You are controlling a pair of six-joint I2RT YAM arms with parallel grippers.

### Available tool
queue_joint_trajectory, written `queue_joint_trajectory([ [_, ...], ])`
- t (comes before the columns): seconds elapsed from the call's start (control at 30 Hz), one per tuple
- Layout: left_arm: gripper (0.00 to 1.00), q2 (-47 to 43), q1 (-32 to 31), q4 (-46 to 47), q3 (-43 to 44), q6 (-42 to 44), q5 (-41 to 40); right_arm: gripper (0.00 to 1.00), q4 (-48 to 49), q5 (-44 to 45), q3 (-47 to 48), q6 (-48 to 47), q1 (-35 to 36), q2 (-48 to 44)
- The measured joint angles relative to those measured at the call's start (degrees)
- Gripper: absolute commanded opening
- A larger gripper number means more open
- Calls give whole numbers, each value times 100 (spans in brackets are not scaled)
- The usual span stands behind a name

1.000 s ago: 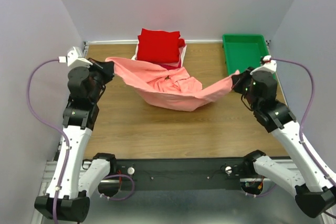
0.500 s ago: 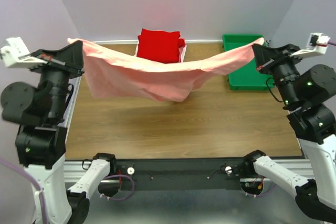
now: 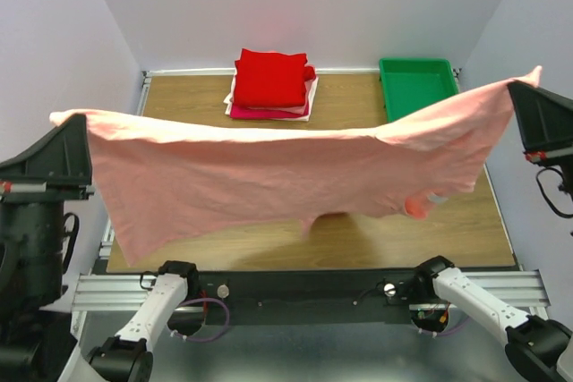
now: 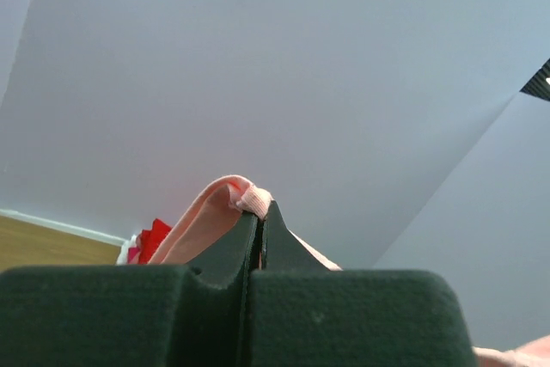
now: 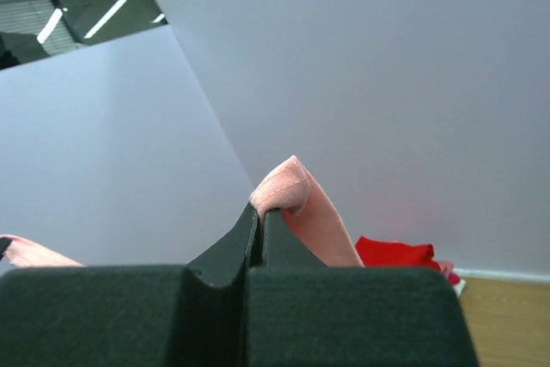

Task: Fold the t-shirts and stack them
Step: Flatten the tshirt out

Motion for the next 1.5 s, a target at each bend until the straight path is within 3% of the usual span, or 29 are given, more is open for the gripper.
queue_joint_trajectory([
  [0.33,0,-105,0,-345,1285,-24,57,0,-304,-573,1165,129,0,13],
  [0.67,0,-125,0,-332,1233,-46,-31,1,-315,-691,1480,120,0,79],
  [0.77,0,-280,0,-181,549,-79,-258,0,-317,-581,1180,76,0,92],
  [0.93,0,-424,0,245,-1530,-227,-745,0,-166,52,131,-48,0,306],
  [1.07,0,-210,0,599,-3440,-533,-1093,1,61,890,-1165,-44,0,706],
  [1.23,0,240,0,1019,-5178,-955,-1574,0,345,1473,-2669,-9,0,1290],
  [1.37,0,431,2,1698,-6334,-1196,-1838,0,728,1707,-3814,127,-2,1714],
  [1.5,0,1034,116,2603,-6948,-1259,-1921,1,1158,1843,-4030,173,-2,2540],
])
